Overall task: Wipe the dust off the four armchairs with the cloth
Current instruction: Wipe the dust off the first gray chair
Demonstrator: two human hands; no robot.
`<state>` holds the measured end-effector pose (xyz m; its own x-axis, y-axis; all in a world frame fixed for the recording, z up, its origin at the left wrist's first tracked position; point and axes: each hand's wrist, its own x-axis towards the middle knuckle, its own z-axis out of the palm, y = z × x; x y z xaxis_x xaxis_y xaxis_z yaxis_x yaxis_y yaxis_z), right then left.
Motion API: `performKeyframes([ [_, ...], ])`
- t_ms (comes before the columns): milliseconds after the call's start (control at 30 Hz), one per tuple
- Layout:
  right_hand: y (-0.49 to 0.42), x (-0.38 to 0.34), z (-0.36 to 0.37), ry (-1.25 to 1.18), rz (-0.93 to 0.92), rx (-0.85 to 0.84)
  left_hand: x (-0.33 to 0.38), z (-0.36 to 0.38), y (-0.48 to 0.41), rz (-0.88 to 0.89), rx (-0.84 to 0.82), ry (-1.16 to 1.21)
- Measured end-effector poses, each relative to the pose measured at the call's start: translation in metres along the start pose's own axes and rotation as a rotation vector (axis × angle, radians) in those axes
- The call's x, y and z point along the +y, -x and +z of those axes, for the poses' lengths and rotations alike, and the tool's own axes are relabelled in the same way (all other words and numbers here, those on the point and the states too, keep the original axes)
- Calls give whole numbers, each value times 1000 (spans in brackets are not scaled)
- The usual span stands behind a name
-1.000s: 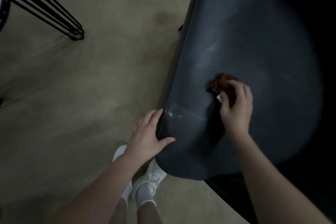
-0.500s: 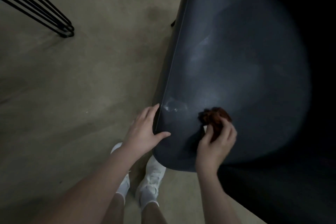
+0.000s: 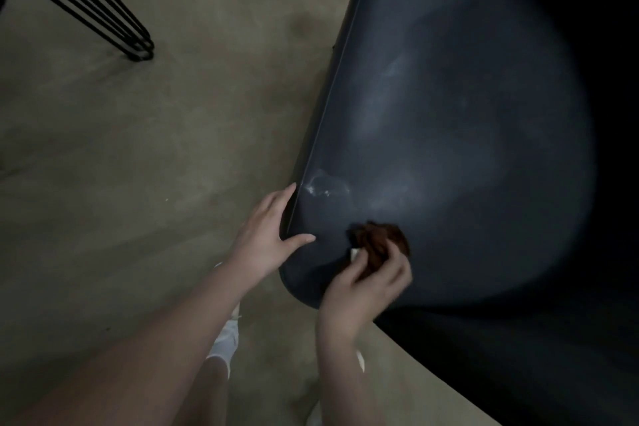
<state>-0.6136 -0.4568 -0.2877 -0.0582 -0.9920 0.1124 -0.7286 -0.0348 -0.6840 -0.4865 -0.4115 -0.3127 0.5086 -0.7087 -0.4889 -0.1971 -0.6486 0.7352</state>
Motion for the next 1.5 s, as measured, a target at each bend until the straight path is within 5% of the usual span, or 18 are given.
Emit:
performKeyframes([
  [533,-85,-23,21,-28,-422,-329,-10,47,61,-139,230,241],
  [900,-142,-44,37,178,-1477,-1123,-8,66,66,-166,363,333],
  [1067,-159,-66,63,212,-1252,-900,-6,72,67,-239,399,398],
  [1333,-152,-24,10,159,-1543,-1218,1,75,71,-284,458,422],
  [1500,-202,-24,20,183,-1297,-871,1,77,76,-286,444,426],
])
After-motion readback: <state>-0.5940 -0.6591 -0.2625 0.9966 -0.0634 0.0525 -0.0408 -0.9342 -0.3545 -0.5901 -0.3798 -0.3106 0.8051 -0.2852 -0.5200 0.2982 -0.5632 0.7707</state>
